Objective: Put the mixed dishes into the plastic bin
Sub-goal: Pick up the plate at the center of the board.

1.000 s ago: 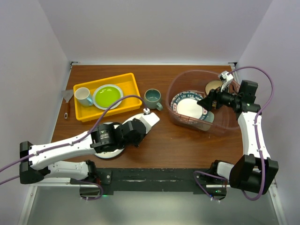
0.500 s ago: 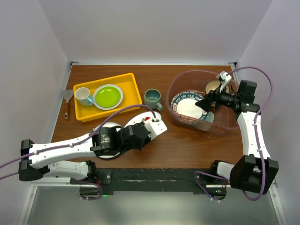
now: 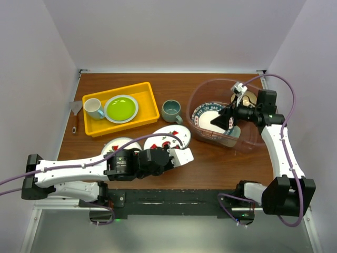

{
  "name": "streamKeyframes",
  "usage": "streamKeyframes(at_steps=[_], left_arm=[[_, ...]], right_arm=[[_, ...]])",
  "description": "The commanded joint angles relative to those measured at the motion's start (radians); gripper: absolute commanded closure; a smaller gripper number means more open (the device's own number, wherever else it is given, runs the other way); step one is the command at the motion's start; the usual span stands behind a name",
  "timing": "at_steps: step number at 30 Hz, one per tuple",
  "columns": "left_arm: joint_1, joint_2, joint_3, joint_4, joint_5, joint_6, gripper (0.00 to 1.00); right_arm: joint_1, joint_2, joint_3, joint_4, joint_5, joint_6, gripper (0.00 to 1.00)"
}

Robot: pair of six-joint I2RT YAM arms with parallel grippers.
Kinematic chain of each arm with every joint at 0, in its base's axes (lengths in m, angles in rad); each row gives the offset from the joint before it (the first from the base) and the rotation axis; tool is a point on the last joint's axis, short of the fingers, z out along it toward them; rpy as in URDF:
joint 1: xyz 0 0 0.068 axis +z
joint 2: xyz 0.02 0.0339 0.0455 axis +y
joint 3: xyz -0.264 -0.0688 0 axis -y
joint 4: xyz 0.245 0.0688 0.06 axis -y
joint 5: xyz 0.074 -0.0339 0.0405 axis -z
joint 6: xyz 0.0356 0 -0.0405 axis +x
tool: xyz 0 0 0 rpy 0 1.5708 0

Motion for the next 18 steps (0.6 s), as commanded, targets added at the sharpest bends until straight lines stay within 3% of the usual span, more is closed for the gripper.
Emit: streamKeyframes(at_steps=[1, 8, 18], left_arm=[[-0.032, -0.020, -0.005, 0.158, -0.089, 0.096, 1.00], [-0.066, -0.022, -0.051, 0.221, -0.135, 0.116, 1.00], [-0.129, 0.007, -0.075, 0.273, -0.230, 0.116, 1.00]], right_arm=[[0.015, 0.013, 0.088, -0.073, -0.015, -0.061, 0.14], [0.027, 0.019, 0.170, -0.248, 0.002, -0.151, 0.12], [0.025, 0.013, 0.202, -0.276, 0.000, -0.123, 0.09]])
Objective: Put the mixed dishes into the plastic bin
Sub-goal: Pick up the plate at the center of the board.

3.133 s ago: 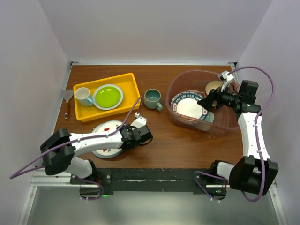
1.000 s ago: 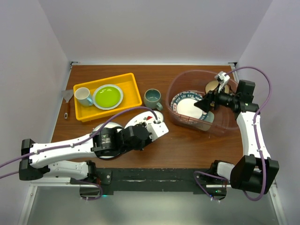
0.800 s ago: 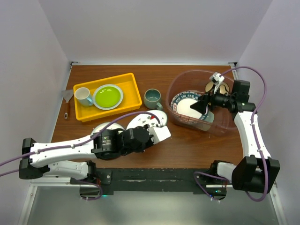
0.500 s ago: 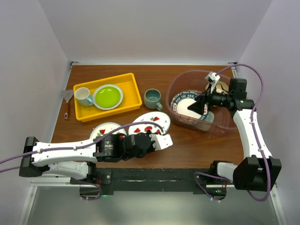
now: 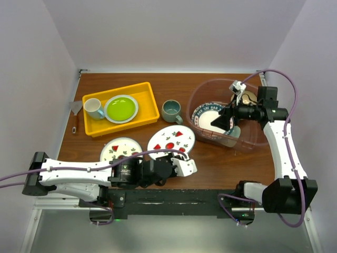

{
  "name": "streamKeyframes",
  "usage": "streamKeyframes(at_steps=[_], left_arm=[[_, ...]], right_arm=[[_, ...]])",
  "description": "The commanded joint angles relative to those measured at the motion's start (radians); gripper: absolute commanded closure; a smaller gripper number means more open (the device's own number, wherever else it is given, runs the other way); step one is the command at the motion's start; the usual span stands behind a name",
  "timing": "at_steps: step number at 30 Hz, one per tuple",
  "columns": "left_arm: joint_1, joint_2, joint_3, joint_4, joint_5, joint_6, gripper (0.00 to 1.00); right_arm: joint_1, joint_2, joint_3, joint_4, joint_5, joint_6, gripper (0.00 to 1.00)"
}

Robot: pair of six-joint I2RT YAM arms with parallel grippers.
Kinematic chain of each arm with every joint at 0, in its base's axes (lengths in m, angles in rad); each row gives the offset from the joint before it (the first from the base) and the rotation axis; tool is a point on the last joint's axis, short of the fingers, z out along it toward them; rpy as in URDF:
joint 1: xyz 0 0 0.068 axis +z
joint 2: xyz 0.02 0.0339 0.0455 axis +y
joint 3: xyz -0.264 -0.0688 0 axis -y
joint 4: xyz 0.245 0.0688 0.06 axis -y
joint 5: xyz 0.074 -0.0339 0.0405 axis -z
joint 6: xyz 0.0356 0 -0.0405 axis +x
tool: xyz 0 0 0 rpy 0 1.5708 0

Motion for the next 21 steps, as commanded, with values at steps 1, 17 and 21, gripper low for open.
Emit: streamKeyframes(at_steps=[1, 17, 21], left_arm=[[-0.031, -0.009, -0.003, 0.160, -0.132, 0.052, 1.00], [-0.101, 0.040, -0.028, 0.244, -0.292, 0.055, 1.00], [-0.120, 0.053, -0.025, 0.275, -0.324, 0.068, 1.00]], right_arm=[[0.002, -0.005, 0.079, -0.043, 0.001, -0.010, 0.09], [0.003, 0.033, 0.126, -0.077, -0.030, 0.075, 0.07], [0.003, 0.038, 0.125, -0.086, -0.051, 0.092, 0.06]])
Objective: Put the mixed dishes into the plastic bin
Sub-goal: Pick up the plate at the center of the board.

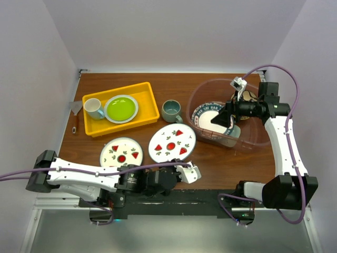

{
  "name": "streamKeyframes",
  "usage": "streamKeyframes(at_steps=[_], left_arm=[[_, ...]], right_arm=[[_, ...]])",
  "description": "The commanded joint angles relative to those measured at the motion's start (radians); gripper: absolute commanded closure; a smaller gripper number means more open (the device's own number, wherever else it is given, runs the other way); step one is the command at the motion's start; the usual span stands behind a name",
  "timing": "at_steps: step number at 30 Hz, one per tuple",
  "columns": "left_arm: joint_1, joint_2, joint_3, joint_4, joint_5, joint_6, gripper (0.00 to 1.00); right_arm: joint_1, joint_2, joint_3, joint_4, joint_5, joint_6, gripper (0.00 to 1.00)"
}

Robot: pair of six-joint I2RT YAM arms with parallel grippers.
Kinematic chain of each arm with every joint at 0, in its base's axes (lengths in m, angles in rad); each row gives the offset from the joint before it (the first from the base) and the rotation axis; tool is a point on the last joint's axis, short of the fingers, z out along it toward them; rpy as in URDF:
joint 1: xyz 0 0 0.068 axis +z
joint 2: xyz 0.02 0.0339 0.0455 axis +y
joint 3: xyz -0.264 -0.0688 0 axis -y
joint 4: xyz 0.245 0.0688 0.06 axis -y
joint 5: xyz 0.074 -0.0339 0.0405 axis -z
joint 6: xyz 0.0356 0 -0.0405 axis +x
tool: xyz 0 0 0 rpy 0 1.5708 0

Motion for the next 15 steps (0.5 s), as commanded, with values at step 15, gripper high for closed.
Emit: streamKeyframes(at_steps=[15], left_arm=[[-0.039, 0.077, 0.058, 0.259, -0.177, 0.137, 1.00]], right_arm=[[0.204, -0.035, -0.072, 0.170, 0.064, 0.312, 0.03]])
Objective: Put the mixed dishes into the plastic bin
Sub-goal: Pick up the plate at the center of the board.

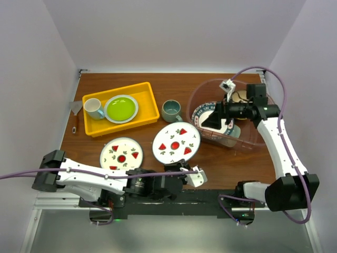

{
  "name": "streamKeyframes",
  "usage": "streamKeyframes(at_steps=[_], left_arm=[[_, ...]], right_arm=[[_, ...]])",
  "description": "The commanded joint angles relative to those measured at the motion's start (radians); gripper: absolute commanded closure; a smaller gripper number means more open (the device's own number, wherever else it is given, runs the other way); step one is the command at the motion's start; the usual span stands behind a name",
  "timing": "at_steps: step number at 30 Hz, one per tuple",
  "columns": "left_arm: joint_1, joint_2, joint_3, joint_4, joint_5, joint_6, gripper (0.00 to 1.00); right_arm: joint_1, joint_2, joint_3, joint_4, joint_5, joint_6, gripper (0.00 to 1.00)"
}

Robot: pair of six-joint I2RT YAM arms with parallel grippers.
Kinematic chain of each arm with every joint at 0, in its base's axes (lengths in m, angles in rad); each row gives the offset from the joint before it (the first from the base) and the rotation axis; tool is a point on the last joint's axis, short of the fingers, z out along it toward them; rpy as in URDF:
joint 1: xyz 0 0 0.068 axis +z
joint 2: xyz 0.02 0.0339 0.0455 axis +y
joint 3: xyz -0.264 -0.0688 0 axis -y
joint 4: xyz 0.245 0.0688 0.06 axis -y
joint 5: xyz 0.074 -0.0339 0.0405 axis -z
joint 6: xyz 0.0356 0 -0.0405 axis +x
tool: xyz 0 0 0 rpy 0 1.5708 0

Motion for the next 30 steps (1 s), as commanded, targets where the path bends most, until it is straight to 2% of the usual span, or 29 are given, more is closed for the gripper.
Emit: streamKeyframes(at_steps=[1, 7, 10, 14, 17, 18, 21, 22, 25, 27, 30], left_arm=[[-0.007, 0.010, 0.062, 0.148, -0.118, 0.095, 1.00], [-0.007, 0.037, 0.091, 0.200, -0.169, 0.151, 1.00], [-0.007, 0.049, 0.096, 0.226, -0.193, 0.185, 1.00], [-0.007, 0.072, 0.102, 0.252, -0.216, 0.234, 1.00], [-0.005, 0.085, 0.104, 0.269, -0.233, 0.262, 1.00], [-0.004, 0.088, 0.104, 0.273, -0.238, 0.270, 1.00], [-0.002, 0.097, 0.104, 0.290, -0.241, 0.293, 1.00], [0.000, 0.102, 0.104, 0.303, -0.244, 0.300, 1.00], [0.001, 0.108, 0.105, 0.326, -0.244, 0.325, 1.00], [0.001, 0.111, 0.110, 0.329, -0.239, 0.329, 1.00], [0.001, 0.111, 0.114, 0.323, -0.233, 0.308, 1.00]], right_arm=[[0.132, -0.031, -0.043, 0.108, 0.097, 0.145, 0.03], [0.251, -0.011, -0.054, 0.150, 0.248, 0.257, 0.07], [0.272, -0.002, -0.047, 0.151, 0.303, 0.297, 0.12], [0.284, 0.014, -0.038, 0.141, 0.300, 0.339, 0.22], [0.288, 0.018, -0.020, 0.122, 0.268, 0.351, 0.33], [0.289, 0.018, -0.012, 0.116, 0.259, 0.352, 0.42], [0.288, 0.017, -0.011, 0.115, 0.225, 0.371, 0.62], [0.289, 0.017, -0.012, 0.116, 0.207, 0.374, 0.75], [0.289, 0.017, -0.015, 0.125, 0.183, 0.383, 0.94], [0.286, 0.014, -0.006, 0.131, 0.174, 0.385, 1.00], [0.265, -0.002, 0.002, 0.153, 0.159, 0.388, 1.00]])
